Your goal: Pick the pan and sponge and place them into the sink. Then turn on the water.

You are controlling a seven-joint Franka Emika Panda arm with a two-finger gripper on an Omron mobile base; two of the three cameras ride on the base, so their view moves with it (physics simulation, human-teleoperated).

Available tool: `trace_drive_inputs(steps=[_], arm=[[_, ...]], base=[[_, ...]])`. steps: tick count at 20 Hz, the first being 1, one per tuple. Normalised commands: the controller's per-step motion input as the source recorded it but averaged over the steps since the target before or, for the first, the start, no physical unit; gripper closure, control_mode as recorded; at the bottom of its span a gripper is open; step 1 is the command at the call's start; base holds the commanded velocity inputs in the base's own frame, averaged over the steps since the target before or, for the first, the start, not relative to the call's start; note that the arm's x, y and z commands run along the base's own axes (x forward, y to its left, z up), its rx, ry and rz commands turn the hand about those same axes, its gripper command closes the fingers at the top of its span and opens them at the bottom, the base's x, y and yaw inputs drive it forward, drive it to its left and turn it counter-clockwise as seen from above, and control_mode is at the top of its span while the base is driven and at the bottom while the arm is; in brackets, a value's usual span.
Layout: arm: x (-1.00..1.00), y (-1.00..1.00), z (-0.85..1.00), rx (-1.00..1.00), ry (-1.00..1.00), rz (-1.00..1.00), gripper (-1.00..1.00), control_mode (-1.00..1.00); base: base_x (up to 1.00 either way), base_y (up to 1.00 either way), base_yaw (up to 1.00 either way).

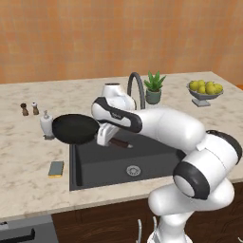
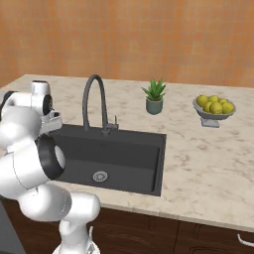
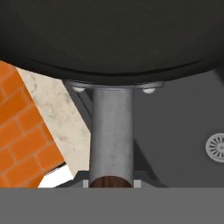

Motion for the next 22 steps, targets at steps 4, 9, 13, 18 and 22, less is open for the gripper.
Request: trace_drive_inputs(steps=[4, 9, 13, 18, 22], arm=[[-0.01, -0.70, 0.00, 0.02, -0.02, 0.23, 1.00, -1.00], [-0.03, -0.79, 0.00, 0.01, -0.06, 0.21, 1.00, -1.00], [-0.13, -0.91, 0.00, 0.02, -0.11, 0.19, 1.00, -1.00], [-0.19, -0.94, -0.06, 0.01, -0.08, 0.17, 1.00, -1.00], [-0.02, -0.75, -0.18, 0.00, 0.00, 0.09, 1.00, -1.00]], base=[[0.00, 0.00, 0.00], [0.00, 0.00, 0.00], [0.00, 0.00, 0.00], [0.00, 0.00, 0.00], [0.00, 0.00, 0.00]])
